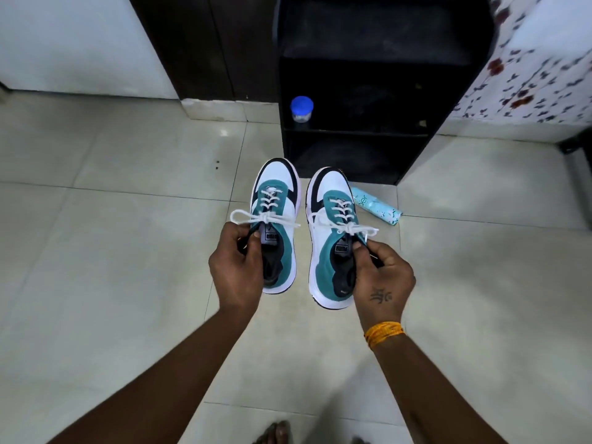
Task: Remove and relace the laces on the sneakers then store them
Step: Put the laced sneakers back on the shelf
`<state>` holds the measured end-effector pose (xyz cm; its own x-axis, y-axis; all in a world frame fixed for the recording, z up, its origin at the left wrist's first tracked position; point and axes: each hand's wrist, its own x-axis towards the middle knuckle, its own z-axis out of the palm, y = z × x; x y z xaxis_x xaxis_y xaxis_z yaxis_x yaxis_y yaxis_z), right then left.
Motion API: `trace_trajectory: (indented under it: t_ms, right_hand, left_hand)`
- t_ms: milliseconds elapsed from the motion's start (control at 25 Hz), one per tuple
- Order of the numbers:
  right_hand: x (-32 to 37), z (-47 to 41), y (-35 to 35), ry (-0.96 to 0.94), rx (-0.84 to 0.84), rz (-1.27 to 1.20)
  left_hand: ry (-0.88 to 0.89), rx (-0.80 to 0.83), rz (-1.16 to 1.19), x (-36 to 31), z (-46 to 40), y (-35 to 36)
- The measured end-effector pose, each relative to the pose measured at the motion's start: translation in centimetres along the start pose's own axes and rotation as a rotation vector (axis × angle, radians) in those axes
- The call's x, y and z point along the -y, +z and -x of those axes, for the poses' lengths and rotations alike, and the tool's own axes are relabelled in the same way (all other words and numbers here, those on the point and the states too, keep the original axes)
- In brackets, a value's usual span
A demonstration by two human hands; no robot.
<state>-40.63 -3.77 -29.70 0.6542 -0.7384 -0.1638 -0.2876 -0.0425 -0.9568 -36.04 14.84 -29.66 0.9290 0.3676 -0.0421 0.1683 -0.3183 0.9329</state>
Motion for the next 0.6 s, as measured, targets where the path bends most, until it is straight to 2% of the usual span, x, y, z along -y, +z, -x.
trace_trajectory:
  t_ms: [280, 600]
  right_hand:
    - [18.1, 3.1, -3.3, 0.024, -0.017, 0.017]
    - [31.9, 1.8, -3.3, 0.023, -0.048, -0.028]
  left_hand:
    - [-0.009, 0.055, 0.017, -17.4, -0.2, -6.6]
    - [0.001, 0.086, 0.041, -31.0, -5.1, -8.0]
